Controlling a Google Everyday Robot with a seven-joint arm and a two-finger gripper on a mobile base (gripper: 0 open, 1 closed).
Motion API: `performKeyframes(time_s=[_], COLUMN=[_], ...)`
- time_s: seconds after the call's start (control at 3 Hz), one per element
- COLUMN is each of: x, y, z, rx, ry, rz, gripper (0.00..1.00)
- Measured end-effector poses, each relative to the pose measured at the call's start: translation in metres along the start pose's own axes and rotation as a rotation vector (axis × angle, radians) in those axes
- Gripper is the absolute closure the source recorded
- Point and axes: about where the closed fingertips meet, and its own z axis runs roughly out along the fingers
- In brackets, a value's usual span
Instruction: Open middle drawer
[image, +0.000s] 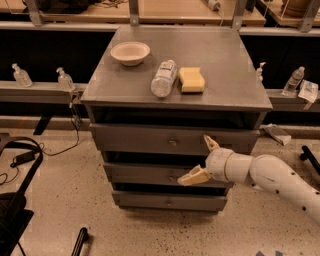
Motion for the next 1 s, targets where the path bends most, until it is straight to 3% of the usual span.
performKeyframes(time_s=[0.33,0.67,1.0], x=[-0.004,-0.006,0.012], y=[0.006,0.029,0.055], z=[-0.001,-0.011,-0.018], rx=[-0.034,-0.114,-0.176], ry=[-0.008,-0.071,-0.071], rz=[0.02,0.058,0.056], gripper=[0.0,0.0,0.0])
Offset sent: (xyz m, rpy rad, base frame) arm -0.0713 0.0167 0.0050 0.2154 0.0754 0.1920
